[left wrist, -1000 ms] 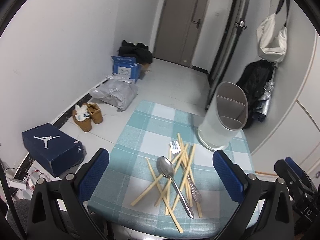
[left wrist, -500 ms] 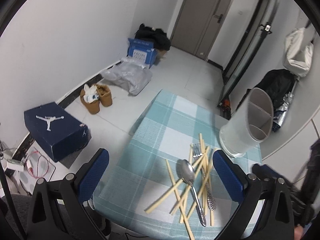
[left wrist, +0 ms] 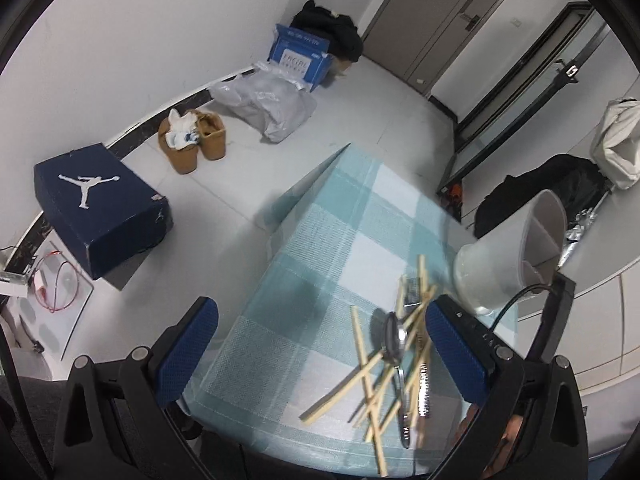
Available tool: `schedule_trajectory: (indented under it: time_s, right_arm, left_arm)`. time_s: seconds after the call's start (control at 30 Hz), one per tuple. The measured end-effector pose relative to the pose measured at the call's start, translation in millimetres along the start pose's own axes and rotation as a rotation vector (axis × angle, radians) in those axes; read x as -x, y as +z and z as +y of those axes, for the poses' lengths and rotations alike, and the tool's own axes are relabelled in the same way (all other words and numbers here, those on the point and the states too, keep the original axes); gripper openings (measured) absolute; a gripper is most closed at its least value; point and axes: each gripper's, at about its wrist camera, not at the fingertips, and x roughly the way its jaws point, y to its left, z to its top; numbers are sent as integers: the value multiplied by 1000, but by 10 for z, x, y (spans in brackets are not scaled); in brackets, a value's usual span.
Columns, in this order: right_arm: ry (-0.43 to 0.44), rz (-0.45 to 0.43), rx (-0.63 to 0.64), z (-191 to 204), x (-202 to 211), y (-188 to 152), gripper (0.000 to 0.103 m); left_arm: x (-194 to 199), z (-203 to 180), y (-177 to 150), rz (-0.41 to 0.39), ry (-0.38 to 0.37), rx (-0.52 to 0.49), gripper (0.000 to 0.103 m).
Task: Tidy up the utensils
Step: 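Lower the right tool onto the pile and grasp a wooden chopstick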
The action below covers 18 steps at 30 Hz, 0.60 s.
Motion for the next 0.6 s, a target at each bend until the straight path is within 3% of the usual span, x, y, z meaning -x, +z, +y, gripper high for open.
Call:
schedule_trajectory:
  time_s: [0.07, 0.17, 0.3, 0.6]
  right_arm:
    - [-5, -11, -10, -14, -19, 2, 43]
    - [3, -14, -15, -31, -63, 33, 33]
    - [16, -19, -33, -72, -83, 64, 11]
    - [36, -119, 17, 31, 243, 75, 7]
  left_arm:
    - [-35, 39, 8, 9, -17, 12, 102]
    - [-61, 37, 12, 29, -20, 9, 102]
    - [-83, 19, 7, 27, -13, -21, 102]
    - [-166, -33, -33, 79, -16, -73, 102]
